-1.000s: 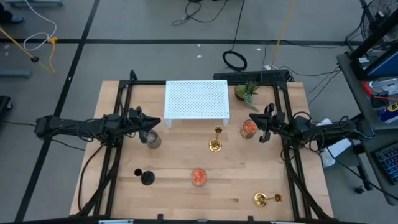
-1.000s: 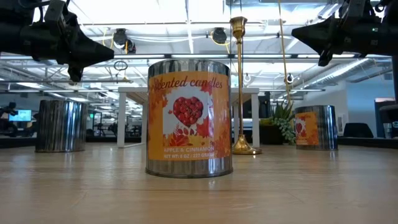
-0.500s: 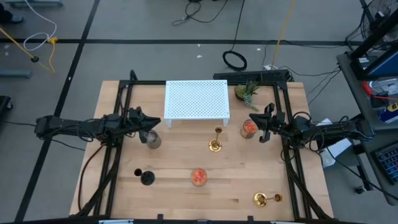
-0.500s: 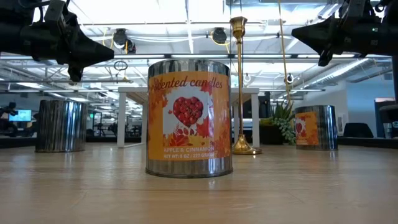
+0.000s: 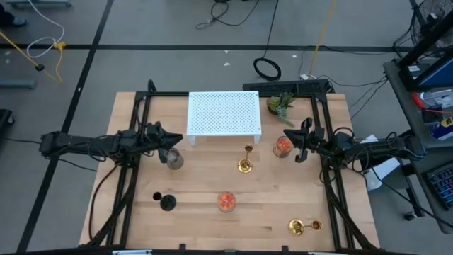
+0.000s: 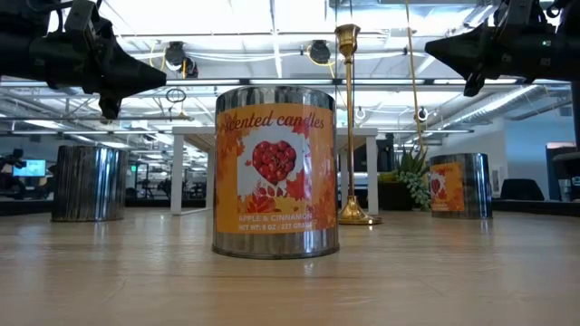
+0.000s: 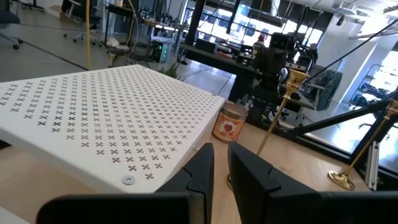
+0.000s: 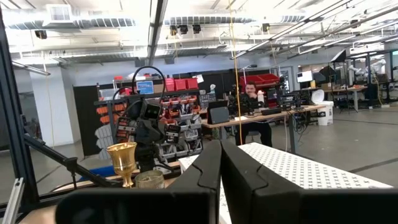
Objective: Pick & Place candle stick holders
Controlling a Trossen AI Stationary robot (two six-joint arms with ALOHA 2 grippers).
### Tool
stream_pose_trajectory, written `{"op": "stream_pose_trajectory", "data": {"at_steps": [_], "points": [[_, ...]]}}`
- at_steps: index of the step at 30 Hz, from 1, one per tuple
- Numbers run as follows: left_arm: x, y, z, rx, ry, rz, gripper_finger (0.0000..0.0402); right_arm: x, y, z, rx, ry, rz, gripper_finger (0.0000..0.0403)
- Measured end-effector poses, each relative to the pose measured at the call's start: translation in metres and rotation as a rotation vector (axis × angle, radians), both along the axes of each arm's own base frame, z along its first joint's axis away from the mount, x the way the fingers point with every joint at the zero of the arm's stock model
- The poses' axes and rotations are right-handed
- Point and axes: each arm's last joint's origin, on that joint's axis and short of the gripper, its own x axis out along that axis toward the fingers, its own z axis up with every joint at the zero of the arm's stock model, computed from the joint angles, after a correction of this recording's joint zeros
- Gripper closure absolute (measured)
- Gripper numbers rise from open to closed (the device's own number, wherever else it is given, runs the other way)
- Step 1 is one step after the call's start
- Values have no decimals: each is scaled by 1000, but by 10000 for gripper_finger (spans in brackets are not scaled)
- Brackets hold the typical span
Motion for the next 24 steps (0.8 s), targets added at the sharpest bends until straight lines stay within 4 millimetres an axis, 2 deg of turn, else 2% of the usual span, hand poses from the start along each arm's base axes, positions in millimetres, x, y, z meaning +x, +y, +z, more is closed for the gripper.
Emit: {"op": "stream_pose_trajectory", "data": {"at_steps": [9, 15, 24], "points": [[0, 0, 0, 0, 1, 0, 350, 0, 0, 0, 0, 0, 0, 394], [0, 0, 0, 94, 27, -2, 350, 0, 0, 0, 0, 0, 0, 394], [0, 0, 0, 101, 28, -2, 350, 0, 0, 1, 0, -7, 0, 394]]}}
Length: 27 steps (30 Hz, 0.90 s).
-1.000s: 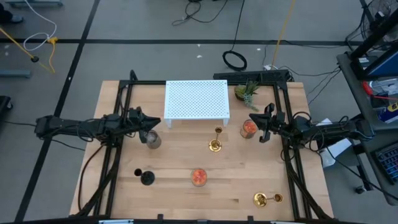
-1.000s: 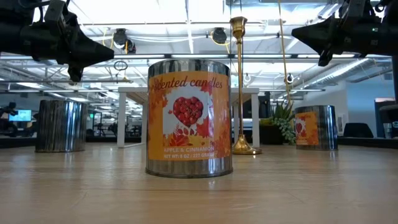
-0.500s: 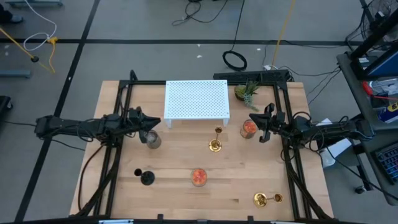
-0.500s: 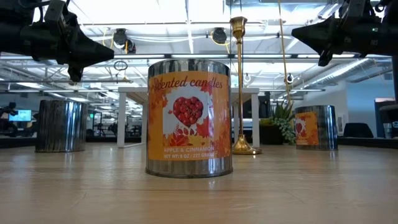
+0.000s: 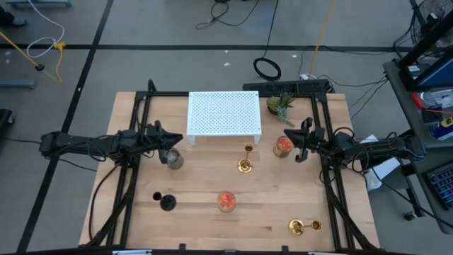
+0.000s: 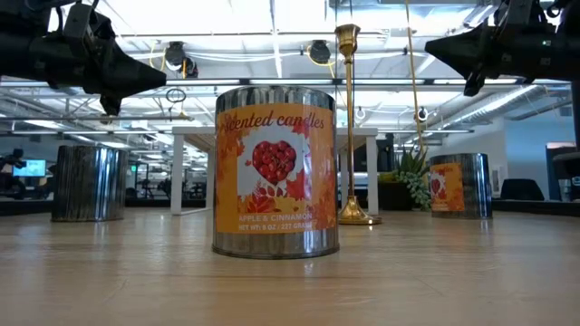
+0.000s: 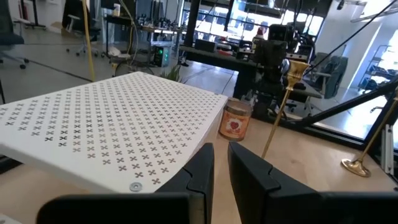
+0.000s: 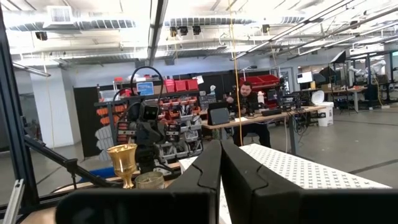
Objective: Pick & Place candle stick holders
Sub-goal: Put the brown scented candle on the shelf
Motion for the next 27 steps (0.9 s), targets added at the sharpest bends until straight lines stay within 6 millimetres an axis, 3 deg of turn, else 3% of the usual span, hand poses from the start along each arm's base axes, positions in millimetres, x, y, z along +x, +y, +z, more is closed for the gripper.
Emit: {"op": "stream_pose_trajectory", "data": {"at_steps": [10, 21, 27], "points": [[0, 0, 2, -1, -17, 0, 350, -2, 0, 6, 65, -86, 25, 394], [0, 1, 3, 35, -19, 23, 350, -2, 2, 8, -69, -74, 52, 394], [1, -3, 3, 108, -6, -103, 346, -2, 3, 8, -64, -75, 89, 387]]}}
